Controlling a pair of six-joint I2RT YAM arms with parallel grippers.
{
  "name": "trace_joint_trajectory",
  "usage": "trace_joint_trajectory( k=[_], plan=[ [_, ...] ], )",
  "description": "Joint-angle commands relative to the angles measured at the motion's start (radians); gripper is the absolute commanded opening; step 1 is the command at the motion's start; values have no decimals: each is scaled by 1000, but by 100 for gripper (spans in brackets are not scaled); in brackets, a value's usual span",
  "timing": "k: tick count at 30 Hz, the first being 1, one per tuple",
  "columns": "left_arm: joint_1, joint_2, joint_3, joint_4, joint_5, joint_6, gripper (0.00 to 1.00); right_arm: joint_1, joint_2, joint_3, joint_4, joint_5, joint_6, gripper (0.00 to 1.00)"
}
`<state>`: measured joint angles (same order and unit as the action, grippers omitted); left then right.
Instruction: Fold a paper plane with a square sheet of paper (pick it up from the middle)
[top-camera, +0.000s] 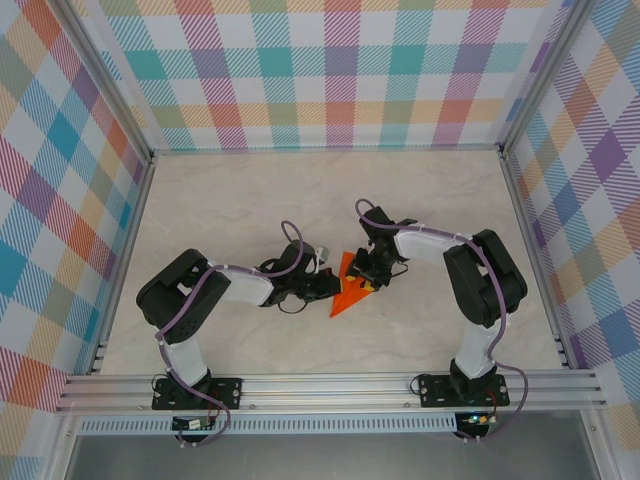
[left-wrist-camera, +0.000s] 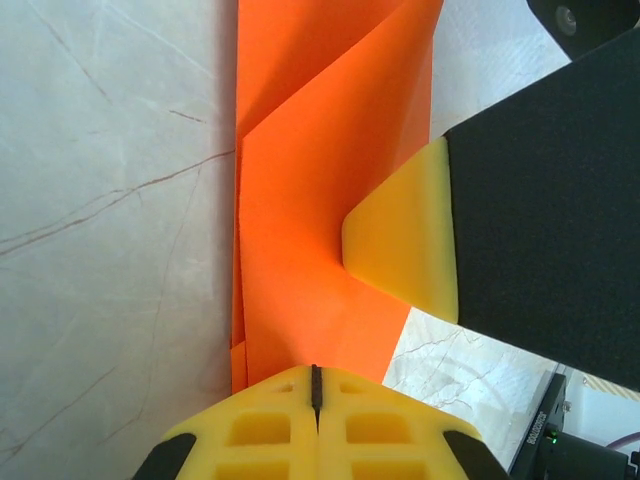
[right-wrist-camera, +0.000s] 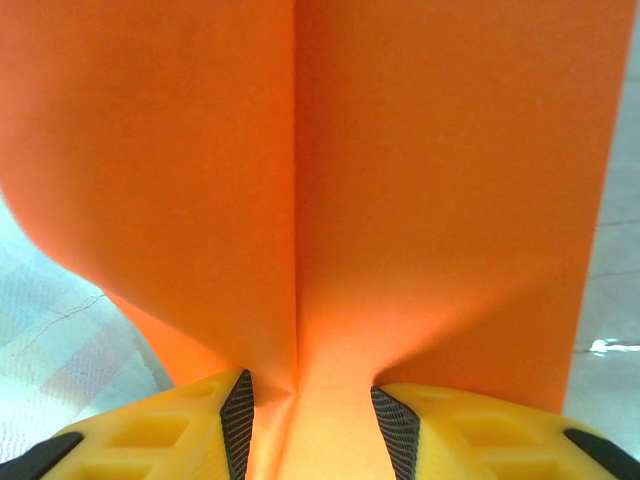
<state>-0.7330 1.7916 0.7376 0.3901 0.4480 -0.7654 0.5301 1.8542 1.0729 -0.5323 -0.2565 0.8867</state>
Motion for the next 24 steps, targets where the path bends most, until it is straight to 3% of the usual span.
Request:
trace_joint_trajectory(
  k=[1,24],
  plan=[
    [-11,14,23,-30,-13,19,0,-5,136,-80,-78,198,10,43],
    [-11,34,19,-105,-26,39,0,-5,166,-71,-78,189,11,42]
  ],
)
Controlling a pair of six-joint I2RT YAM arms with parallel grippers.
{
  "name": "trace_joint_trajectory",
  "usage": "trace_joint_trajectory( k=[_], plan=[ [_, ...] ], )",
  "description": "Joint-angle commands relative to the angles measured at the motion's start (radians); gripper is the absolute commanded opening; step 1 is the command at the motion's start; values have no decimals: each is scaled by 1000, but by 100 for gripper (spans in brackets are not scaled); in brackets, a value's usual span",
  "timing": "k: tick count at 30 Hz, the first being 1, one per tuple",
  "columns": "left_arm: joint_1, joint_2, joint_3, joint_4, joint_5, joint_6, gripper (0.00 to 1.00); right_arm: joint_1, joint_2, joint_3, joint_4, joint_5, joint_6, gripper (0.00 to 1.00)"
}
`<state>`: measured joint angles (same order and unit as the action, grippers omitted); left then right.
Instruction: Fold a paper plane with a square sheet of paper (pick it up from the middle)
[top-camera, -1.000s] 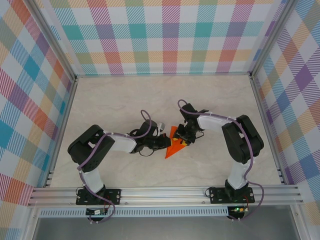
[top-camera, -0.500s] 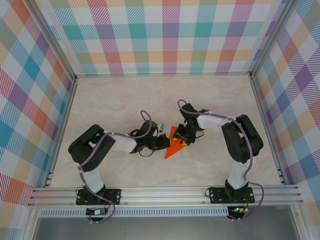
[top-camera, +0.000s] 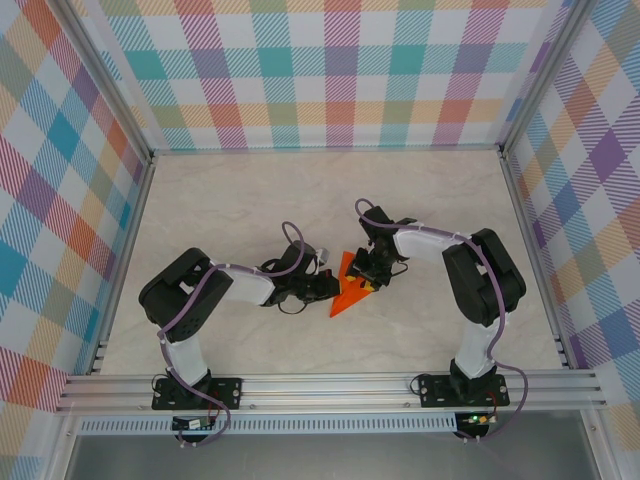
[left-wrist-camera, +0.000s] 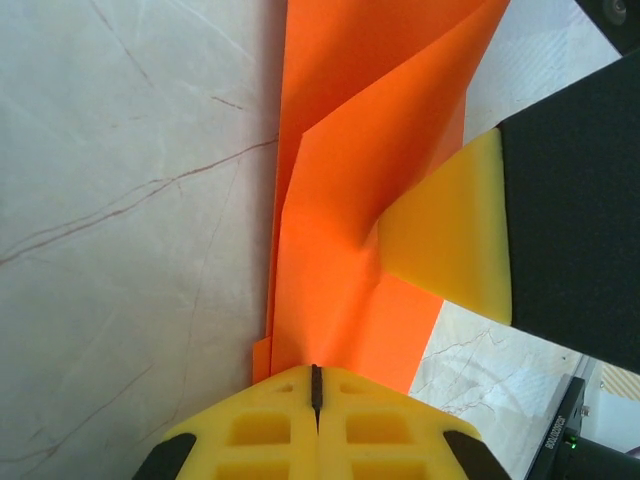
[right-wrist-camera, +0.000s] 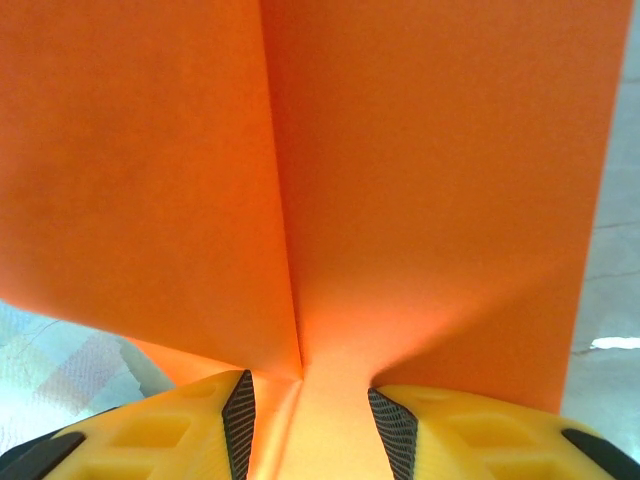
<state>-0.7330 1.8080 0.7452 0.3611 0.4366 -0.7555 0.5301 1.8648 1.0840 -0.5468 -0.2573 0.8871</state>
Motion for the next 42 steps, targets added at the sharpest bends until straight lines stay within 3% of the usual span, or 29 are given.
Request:
trace_joint_trajectory(
  k=[1,16,27,29,35,38,42],
  plan=[
    [-11,18,14,-82,-15,32,0,-4,154,-81,-66,190,10,42],
    [-11,31,61,-188,-8,88,0,-5,148,-84,-64,192,9,38],
    [-13,43,107,-357,-12,173,0,-5,-258,-70,43,74,-103,42],
    [-12,50,113,-359,-11,174,0,-5,-291,-78,79,44,-147,37],
    [-14,60,127,-368,-11,178,0,-4,-244,-113,197,-75,-215,6],
    [-14,62,130,-378,-13,179,0,4,-203,-117,260,-123,-242,0],
    [-15,65,136,-394,-18,177,0,9,-150,-108,280,-129,-266,0]
  ],
)
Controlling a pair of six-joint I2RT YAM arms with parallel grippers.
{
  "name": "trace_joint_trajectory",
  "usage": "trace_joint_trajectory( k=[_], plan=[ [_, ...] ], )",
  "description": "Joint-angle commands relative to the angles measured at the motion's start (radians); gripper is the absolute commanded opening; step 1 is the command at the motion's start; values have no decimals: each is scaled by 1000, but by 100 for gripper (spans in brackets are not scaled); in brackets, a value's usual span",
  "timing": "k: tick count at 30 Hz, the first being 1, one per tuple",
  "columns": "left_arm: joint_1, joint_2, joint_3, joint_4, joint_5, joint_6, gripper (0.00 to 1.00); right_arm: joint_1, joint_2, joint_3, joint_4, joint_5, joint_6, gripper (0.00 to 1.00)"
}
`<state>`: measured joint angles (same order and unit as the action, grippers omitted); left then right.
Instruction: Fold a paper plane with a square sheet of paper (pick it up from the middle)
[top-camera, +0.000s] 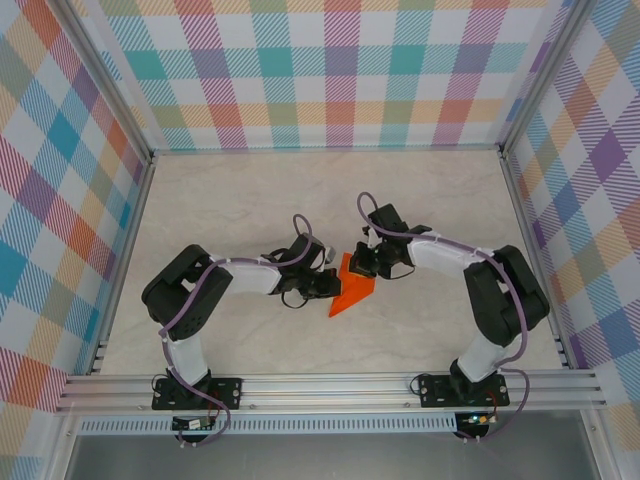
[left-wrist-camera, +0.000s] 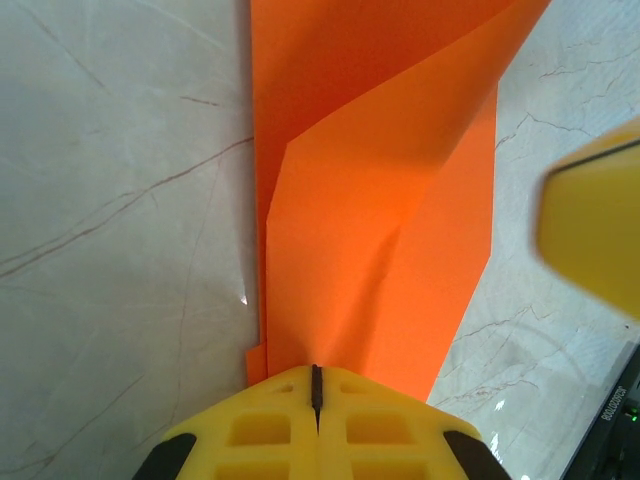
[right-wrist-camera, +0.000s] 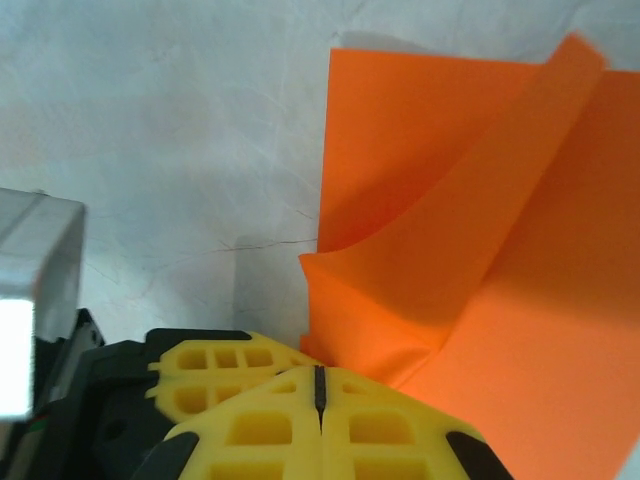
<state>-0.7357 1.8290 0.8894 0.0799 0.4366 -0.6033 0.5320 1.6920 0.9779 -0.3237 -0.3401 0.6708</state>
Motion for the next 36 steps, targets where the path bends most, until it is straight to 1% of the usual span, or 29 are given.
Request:
trace_joint_trajectory(
  k=[1,4,14,21,26,31,33,36],
  plan=[
    [-12,45,-6,-115,-17,26,0,7,37,-2,61,-48,-53,0],
    [-12,46,-2,-121,-15,28,0,6,69,-5,65,-39,-57,0],
    [-13,46,-4,-131,-14,35,0,3,125,-9,10,101,-24,0],
    [-14,38,-5,-129,-7,34,0,-2,138,-43,2,136,10,0],
    [-9,-14,38,-80,29,2,0,-1,150,-62,-2,141,18,0],
    [-10,-76,82,-83,-34,-23,0,-1,156,-65,-6,144,16,0],
    [-10,-84,81,-87,-67,-32,0,-2,155,-65,-7,146,19,0],
    [-10,-85,77,-82,-82,-40,0,-1,157,-67,-5,142,23,0]
  ],
)
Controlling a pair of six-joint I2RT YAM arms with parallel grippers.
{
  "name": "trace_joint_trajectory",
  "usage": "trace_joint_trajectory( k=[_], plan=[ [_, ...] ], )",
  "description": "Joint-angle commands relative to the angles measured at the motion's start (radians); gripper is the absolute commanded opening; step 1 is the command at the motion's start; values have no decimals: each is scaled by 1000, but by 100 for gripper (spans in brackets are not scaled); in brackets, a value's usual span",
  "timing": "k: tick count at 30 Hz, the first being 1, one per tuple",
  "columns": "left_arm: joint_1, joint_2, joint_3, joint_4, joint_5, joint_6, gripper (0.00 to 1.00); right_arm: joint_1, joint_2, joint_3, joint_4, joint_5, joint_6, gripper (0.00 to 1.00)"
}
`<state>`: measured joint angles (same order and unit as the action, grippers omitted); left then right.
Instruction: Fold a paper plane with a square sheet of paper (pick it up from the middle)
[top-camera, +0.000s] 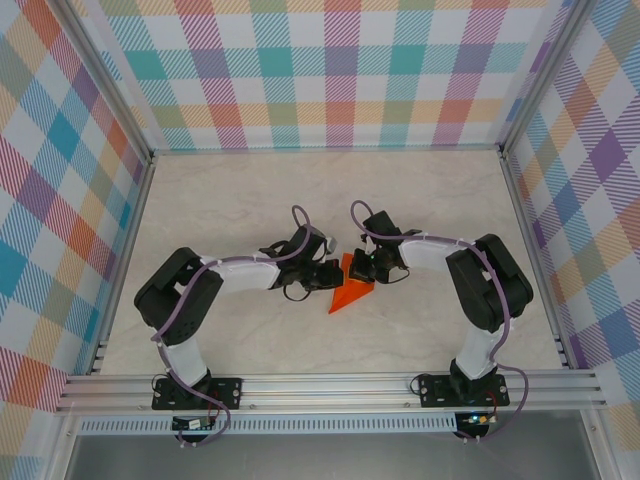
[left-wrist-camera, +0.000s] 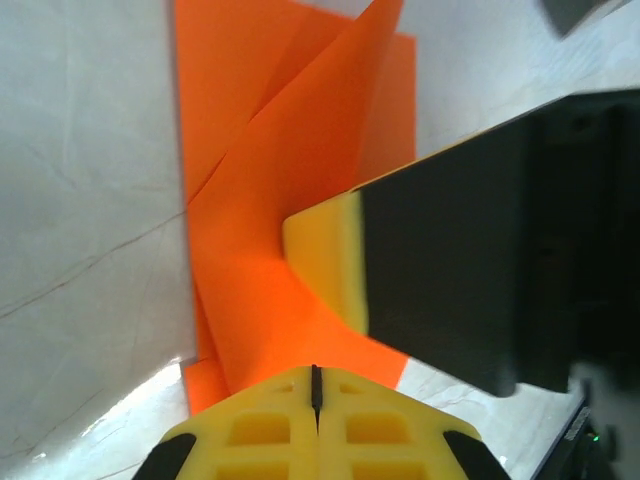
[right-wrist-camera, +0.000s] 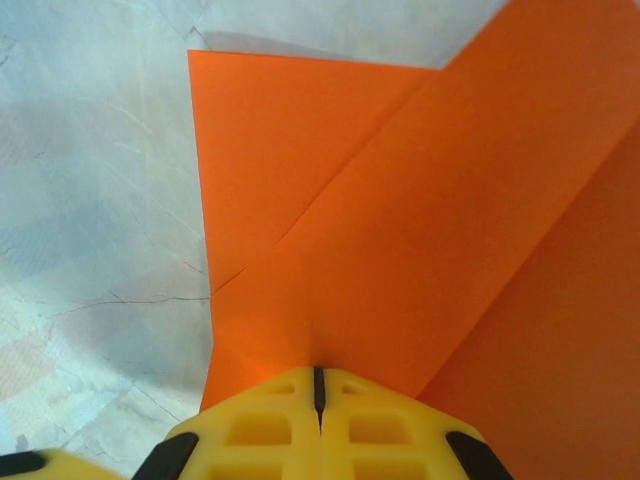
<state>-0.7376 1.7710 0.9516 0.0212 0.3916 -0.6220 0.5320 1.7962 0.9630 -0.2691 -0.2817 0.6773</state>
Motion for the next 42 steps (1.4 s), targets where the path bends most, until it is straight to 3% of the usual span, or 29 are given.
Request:
trace_joint_trajectory(
  k=[1,15,30,42],
  plan=[
    [-8,-25,13,-15,-32,-27,0,-1,53,-53,-58,82,18,0],
    [-15,55,9,23,62,-46,0,-1,62,-50,-58,78,32,0],
    [-19,101,-10,-110,37,-25,0,-2,52,-43,-50,80,29,0],
    [-28,129,4,-187,-5,-9,0,13,-61,-117,157,-144,-54,0]
  ],
)
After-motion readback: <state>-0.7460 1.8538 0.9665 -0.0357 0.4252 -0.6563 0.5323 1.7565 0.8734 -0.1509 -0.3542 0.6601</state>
